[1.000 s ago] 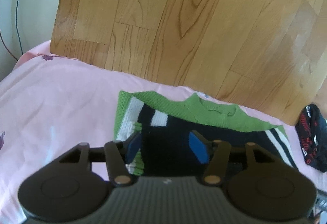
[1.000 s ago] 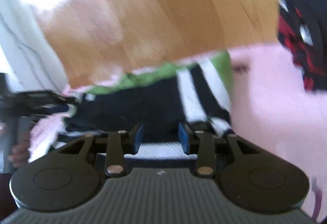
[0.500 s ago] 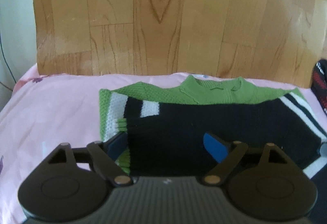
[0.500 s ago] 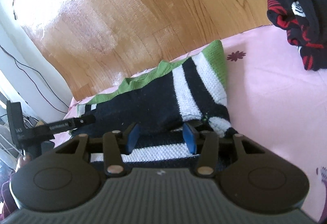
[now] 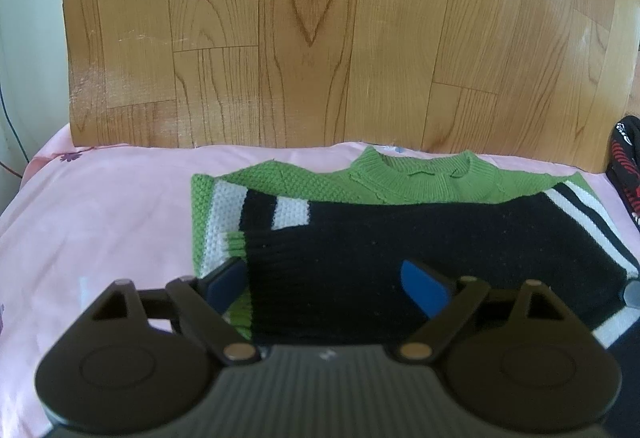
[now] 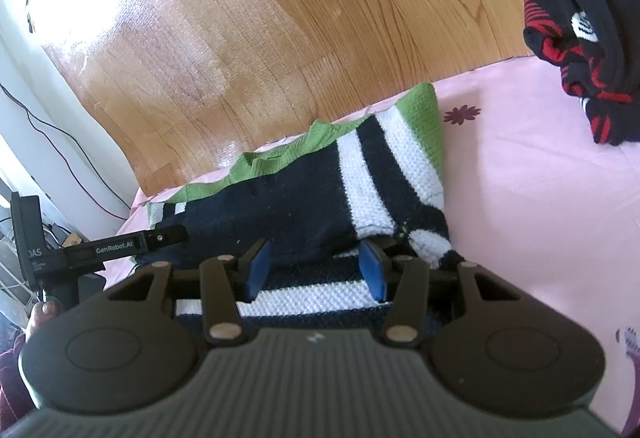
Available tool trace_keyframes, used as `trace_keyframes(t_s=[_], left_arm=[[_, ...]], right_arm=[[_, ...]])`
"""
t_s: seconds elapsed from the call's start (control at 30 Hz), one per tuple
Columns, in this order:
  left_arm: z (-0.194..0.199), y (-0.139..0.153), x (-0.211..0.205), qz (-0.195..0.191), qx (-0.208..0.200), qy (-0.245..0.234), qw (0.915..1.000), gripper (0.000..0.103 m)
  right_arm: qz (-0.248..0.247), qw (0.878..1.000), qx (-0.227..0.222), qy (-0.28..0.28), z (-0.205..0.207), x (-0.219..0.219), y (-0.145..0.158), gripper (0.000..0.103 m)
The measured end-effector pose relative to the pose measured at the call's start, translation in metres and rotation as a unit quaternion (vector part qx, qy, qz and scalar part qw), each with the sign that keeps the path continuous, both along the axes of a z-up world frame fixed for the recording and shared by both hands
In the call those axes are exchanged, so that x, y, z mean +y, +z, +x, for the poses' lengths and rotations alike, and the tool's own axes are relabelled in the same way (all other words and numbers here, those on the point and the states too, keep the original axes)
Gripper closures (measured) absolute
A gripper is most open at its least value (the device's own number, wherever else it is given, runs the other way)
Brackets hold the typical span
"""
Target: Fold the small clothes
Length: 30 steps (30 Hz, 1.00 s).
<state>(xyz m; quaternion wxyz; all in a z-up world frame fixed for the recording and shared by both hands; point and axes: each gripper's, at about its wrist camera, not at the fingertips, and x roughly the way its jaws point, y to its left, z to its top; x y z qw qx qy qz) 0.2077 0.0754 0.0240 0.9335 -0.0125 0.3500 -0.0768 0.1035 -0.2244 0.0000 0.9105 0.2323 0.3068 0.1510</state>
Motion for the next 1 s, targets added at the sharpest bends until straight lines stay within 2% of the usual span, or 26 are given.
trace_keyframes(t_s=[0.23,0.4,0.47,0.53,0.7,1.0], left_arm=[[0.0,0.0,0.001,-0.004,0.0,-0.001,1.0,0.014],[0.001,0.0,0.001,-0.006,0.001,-0.002,1.0,0.013],[0.001,0.0,0.001,-0.007,0.001,-0.002,1.0,0.013],[0.001,-0.001,0.001,-0.007,0.001,-0.002,1.0,0.013],[0.001,-0.001,0.001,-0.007,0.001,-0.002,1.0,0.013],[0.001,-0.001,0.002,-0.009,0.001,-0.003,1.0,0.012]], right_arm=[[-0.005,1.0,-0.006,0.0,-0.001,0.0,0.001,0.049],[-0.011,0.999,-0.042,-0.005,-0.009,-0.002,0.005,0.047],[-0.008,0.999,-0.036,-0.015,-0.007,-0.004,0.004,0.047],[0.0,0.999,-0.01,-0.034,-0.001,-0.009,0.0,0.048],[0.055,0.997,0.009,-0.047,0.003,-0.022,-0.006,0.048],[0.043,0.998,0.005,-0.045,0.0,-0.018,-0.004,0.048]])
